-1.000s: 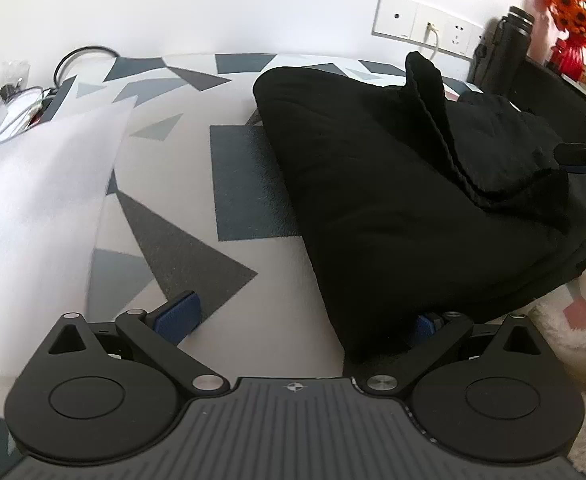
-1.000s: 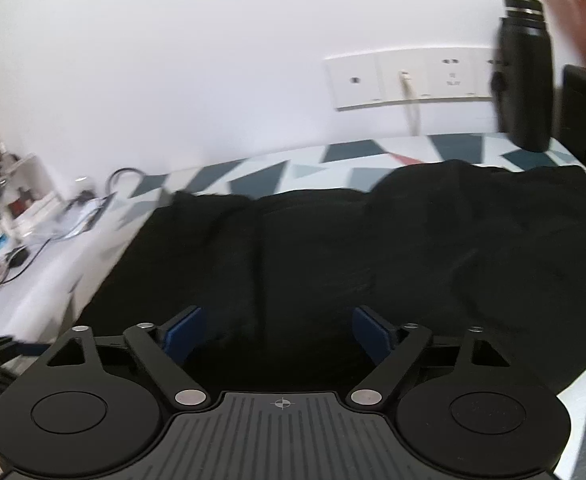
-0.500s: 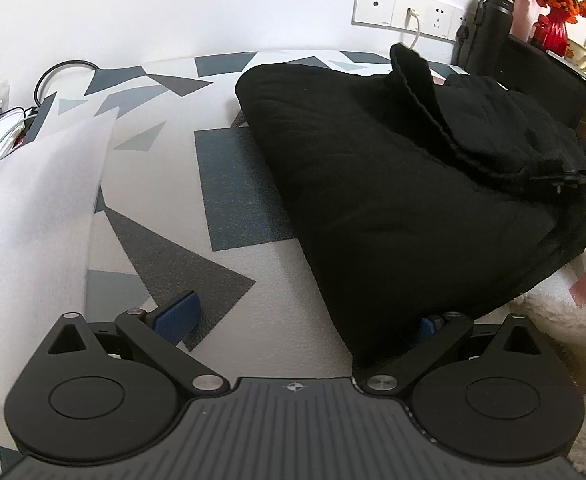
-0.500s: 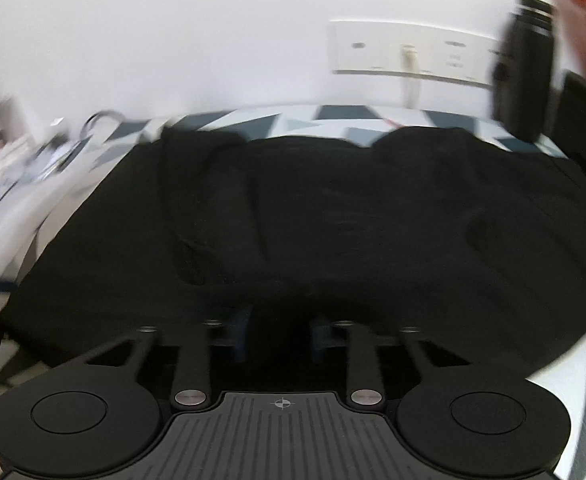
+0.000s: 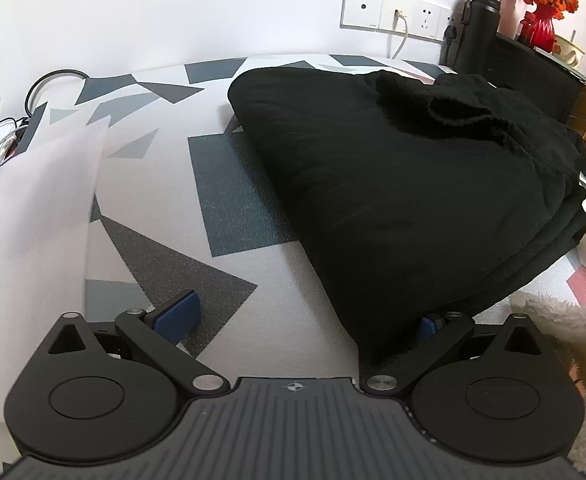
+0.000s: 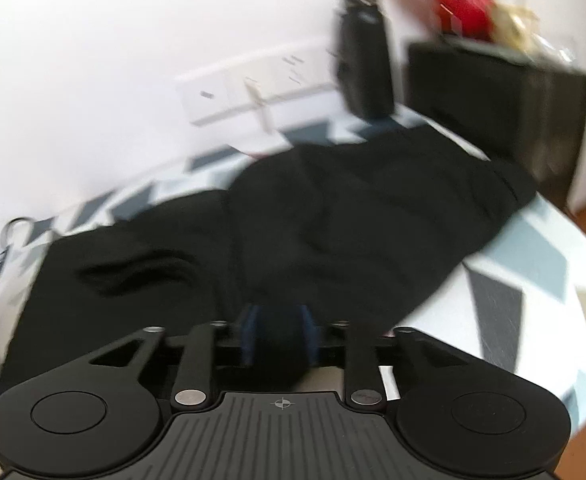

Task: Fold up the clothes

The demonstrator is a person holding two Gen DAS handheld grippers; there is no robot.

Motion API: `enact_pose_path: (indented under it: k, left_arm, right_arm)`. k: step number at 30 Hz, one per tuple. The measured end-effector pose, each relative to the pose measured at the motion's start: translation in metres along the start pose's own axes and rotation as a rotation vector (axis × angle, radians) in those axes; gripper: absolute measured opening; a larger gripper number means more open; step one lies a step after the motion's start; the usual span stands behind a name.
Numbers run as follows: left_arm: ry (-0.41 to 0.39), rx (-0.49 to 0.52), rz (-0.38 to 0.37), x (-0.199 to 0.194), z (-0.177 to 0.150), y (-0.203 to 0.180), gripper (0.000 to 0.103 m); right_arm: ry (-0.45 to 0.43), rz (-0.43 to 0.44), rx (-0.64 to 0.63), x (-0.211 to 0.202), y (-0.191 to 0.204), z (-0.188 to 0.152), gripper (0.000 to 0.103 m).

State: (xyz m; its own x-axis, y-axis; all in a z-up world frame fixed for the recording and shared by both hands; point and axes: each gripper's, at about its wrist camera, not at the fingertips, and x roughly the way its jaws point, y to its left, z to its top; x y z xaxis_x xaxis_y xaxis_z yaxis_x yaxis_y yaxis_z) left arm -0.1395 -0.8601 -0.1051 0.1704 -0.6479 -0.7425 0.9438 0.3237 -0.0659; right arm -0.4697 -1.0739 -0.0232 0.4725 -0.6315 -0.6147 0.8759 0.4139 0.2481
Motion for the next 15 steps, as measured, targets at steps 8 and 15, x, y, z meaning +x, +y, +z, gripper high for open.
enact_pose_path:
  k: [8,15]
  left_arm:
    - [0.001,0.004,-0.006,0.000,0.001,0.001,0.103]
    - [-0.001,0.002,-0.008,-0.001,0.001,0.001,0.103]
  right_arm:
    - [0.144,0.043,-0.110,0.035,0.032,-0.009,0.032]
    - [0.156,0.071,-0.065,0.036,0.030,-0.008,0.019]
